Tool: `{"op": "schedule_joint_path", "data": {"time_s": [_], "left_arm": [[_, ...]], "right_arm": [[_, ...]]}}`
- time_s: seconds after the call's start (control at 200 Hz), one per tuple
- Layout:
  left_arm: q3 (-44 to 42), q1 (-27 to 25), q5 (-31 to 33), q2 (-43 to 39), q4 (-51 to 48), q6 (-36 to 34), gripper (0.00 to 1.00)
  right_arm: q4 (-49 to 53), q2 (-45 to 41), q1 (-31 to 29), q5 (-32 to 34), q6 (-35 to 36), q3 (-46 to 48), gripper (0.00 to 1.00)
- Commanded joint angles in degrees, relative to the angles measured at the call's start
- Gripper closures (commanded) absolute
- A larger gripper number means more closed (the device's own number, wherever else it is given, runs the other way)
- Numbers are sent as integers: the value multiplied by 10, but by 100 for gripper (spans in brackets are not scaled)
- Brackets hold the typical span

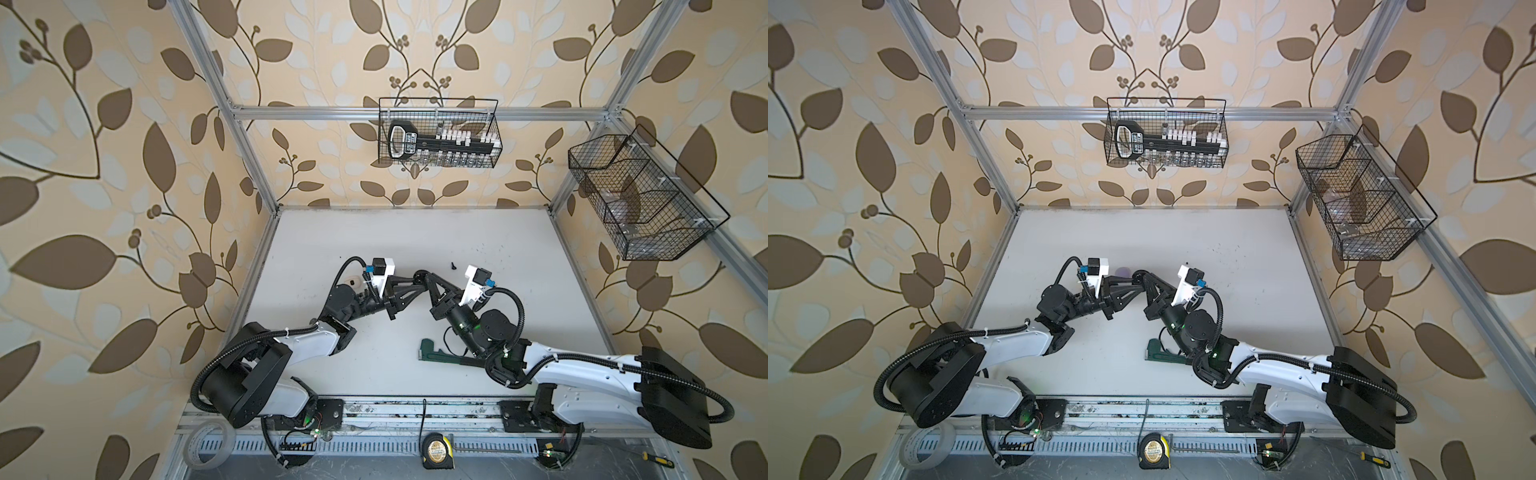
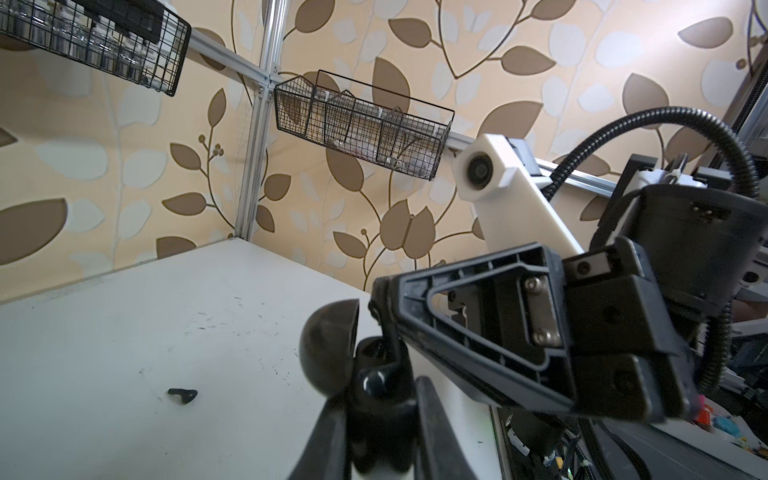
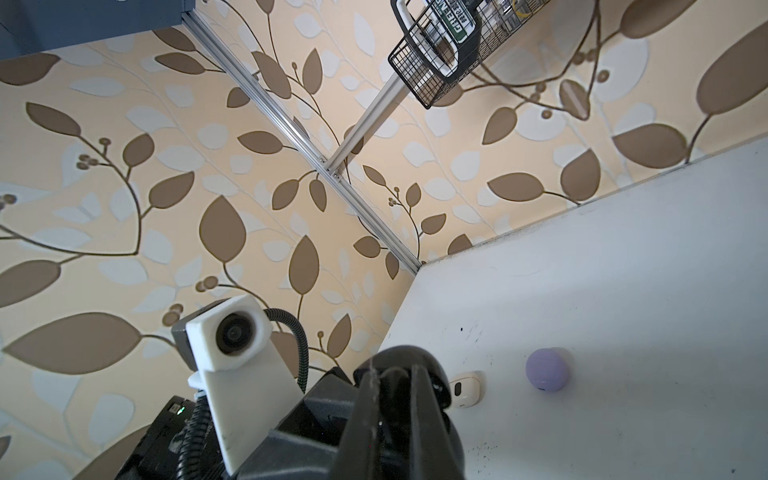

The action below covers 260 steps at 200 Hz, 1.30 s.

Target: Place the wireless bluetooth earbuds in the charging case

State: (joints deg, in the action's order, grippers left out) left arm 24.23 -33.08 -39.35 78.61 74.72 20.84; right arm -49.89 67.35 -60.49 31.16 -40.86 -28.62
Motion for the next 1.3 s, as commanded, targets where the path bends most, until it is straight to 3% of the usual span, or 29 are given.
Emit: {"op": "schedule_joint_path", "data": {"time_s": [0.0, 0.21, 0.335, 0.665, 0.92, 1.155, 1.295], "left_arm": [[9, -7, 11, -31, 68, -21, 100], [0, -8, 8, -46, 68, -28, 100], [-3, -8, 4, -54, 68, -31, 100], [-8, -9, 1, -62, 67, -37, 100], [-12, -9, -7, -67, 67, -41, 100], [-17, -10, -23, -55, 68, -69, 100], [-32, -8, -27, -61, 68, -103, 100]], "right_arm": [[55, 1, -13, -24, -20, 7, 92], [70, -10, -20, -23, -29, 13, 90], [80, -14, -21, -14, -27, 12, 79], [108, -32, -22, 8, -8, 7, 71], [181, -98, -22, 34, 42, 0, 58], [277, -187, -18, 28, 110, -20, 39], [389, -214, 47, 24, 107, -49, 33]]}}
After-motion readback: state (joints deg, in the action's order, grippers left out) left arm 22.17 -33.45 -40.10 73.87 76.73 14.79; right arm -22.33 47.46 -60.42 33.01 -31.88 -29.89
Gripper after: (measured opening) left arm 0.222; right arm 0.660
